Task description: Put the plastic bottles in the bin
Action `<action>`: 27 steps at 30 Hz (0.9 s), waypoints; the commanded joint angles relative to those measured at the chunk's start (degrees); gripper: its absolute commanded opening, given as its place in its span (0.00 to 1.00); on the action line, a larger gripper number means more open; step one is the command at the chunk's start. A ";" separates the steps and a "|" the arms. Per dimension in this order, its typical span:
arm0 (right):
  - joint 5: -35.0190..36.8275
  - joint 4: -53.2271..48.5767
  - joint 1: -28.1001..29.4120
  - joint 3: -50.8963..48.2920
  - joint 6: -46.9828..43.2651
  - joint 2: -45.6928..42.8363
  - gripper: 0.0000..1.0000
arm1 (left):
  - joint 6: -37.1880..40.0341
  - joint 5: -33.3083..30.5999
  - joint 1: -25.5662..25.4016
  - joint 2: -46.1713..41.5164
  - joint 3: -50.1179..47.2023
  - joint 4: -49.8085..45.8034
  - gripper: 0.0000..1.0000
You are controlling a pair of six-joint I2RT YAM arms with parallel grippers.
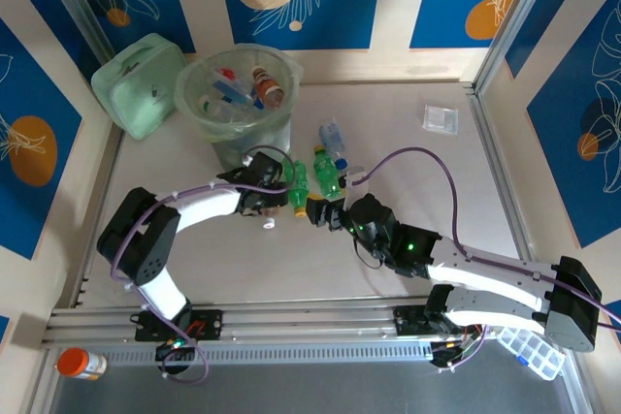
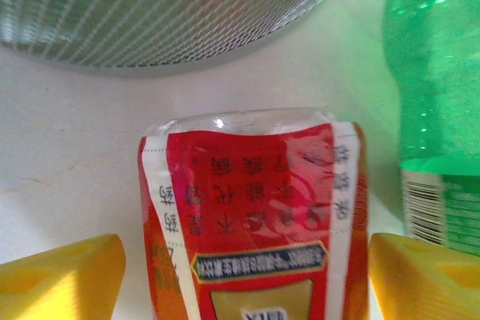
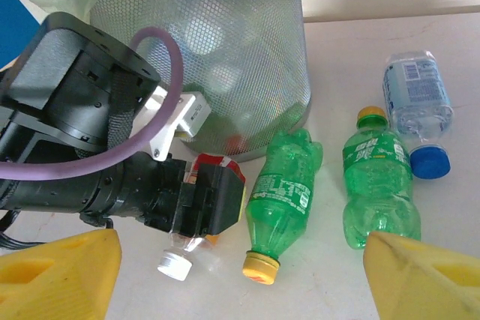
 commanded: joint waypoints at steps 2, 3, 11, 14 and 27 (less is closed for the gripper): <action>0.01 0.19 -0.31 -0.36 0.89 -0.48 0.85 | 0.50 -0.41 1.48 0.76 -0.42 1.87 0.79; 0.01 0.15 -0.32 -0.27 0.91 -0.48 0.85 | 0.42 -0.24 1.56 0.70 -0.58 1.91 0.77; -0.10 0.12 -0.38 -0.26 0.89 -0.41 0.85 | -0.64 4.33 1.26 -4.94 -3.50 1.69 0.54; 0.01 0.11 -0.40 -0.28 0.98 -0.50 0.85 | -0.75 5.30 0.13 -9.45 -5.54 0.90 0.51; 0.09 2.20 1.26 -0.89 -0.94 -0.98 0.84 | 2.19 7.14 -9.40 -34.64 -7.92 -7.20 0.51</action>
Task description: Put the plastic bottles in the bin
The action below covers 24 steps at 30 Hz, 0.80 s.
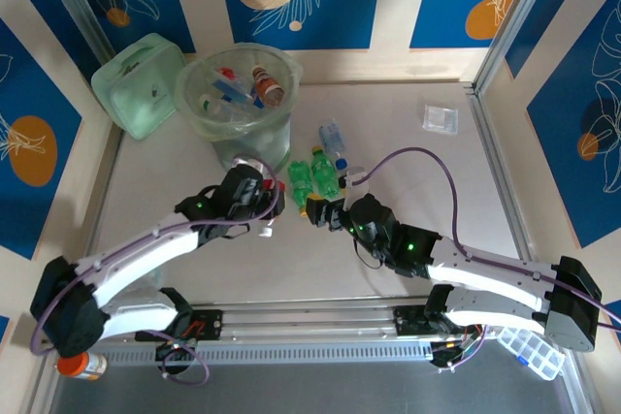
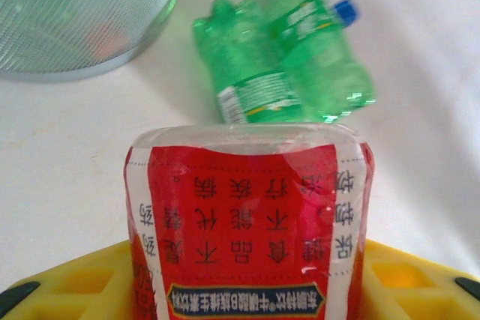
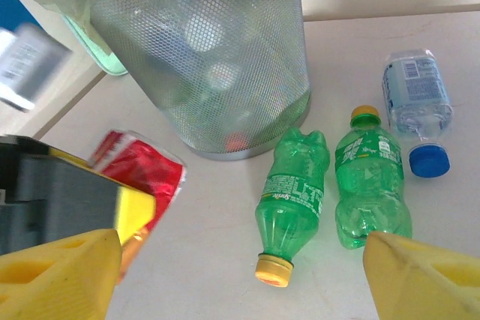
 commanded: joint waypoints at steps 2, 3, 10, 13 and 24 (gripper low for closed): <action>0.10 3.01 1.37 -1.05 -2.12 -1.50 0.84 | 1.60 3.09 -1.44 -5.61 1.53 -3.24 0.51; -0.34 3.17 1.50 -0.89 -2.75 -1.74 0.85 | 2.28 2.81 -1.42 -6.28 3.03 -4.11 0.51; -7.07 -8.04 -0.27 7.36 0.48 -2.58 0.86 | 5.21 -2.52 -0.21 -4.02 20.81 -11.04 0.51; -9.76 -12.82 -1.34 11.15 1.75 -2.48 0.86 | 3.99 0.32 3.18 0.21 29.29 -12.32 0.52; -6.04 -5.50 -5.60 -0.28 4.94 -5.30 0.86 | 0.03 14.39 20.13 21.00 53.33 -16.25 0.47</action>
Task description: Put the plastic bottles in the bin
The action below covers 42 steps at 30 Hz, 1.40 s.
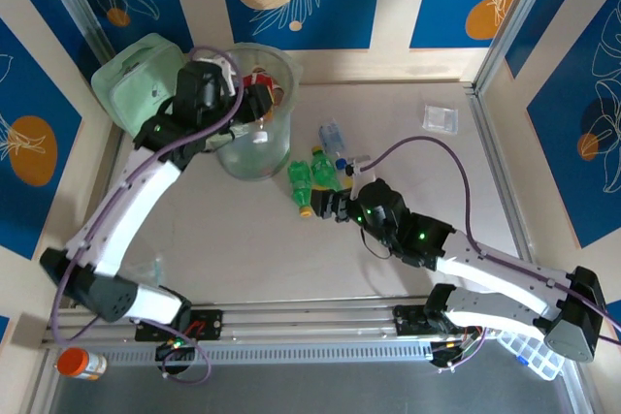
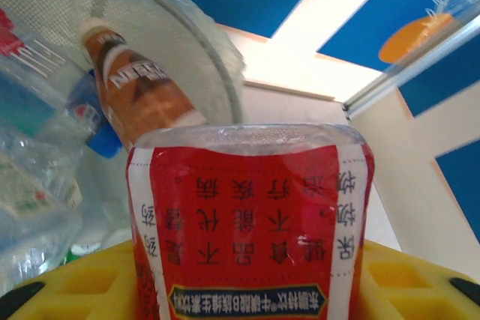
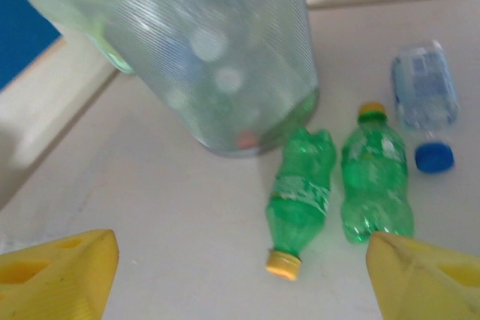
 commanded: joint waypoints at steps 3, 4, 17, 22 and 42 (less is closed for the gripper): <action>3.36 5.41 0.09 -6.59 2.90 -4.22 0.86 | -1.28 6.17 5.87 8.15 11.91 -4.24 0.47; 3.91 5.12 0.08 -6.83 3.63 -4.12 0.85 | -1.05 6.61 6.65 10.09 14.41 -5.11 0.49; 11.83 8.90 9.16 -3.99 -3.49 1.70 0.86 | 0.64 6.73 11.70 29.83 31.83 -15.19 0.48; 11.85 9.39 9.73 -4.02 -4.08 1.42 0.86 | 0.50 5.73 12.67 32.77 29.92 -14.48 0.49; 12.01 9.34 10.86 -2.15 -5.86 5.17 0.86 | 0.85 8.08 13.86 31.76 29.47 -13.33 0.80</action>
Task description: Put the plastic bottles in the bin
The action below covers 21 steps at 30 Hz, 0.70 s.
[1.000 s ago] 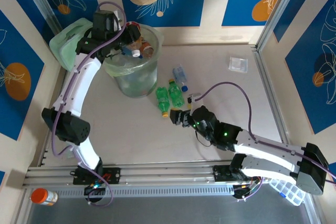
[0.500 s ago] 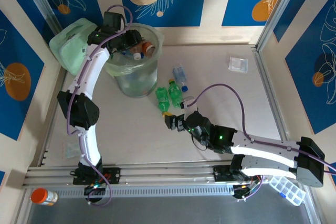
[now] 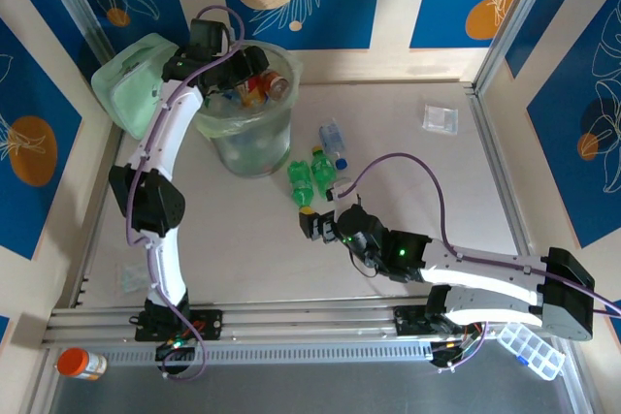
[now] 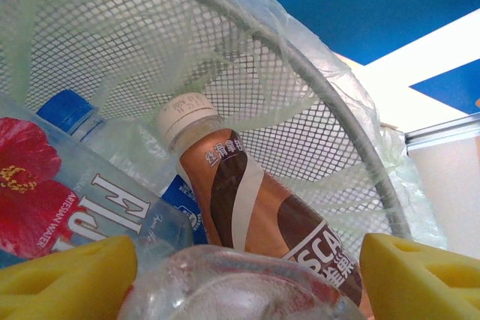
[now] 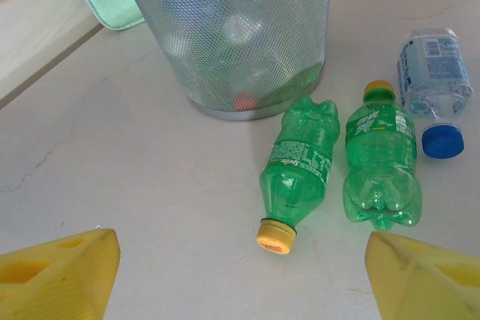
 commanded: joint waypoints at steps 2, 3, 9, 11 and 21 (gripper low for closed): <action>1.48 1.76 0.57 1.97 -0.97 -0.38 0.86 | 1.88 -2.71 1.25 -3.56 -2.61 -4.17 0.81; 1.50 1.76 0.53 1.87 -1.05 -0.58 0.86 | 2.18 -2.95 1.26 -4.32 -2.60 -4.48 0.82; 2.23 2.02 0.58 1.47 -1.54 -1.61 0.86 | 4.10 -4.48 1.24 -7.12 -3.12 -6.21 0.80; 2.33 2.17 0.60 1.24 -1.69 -1.80 0.86 | 4.86 -5.58 1.28 -7.77 -3.29 -6.67 0.79; 1.76 2.13 0.56 1.58 -2.02 -1.56 0.86 | 7.82 -5.92 1.16 -8.04 -5.55 -6.05 0.50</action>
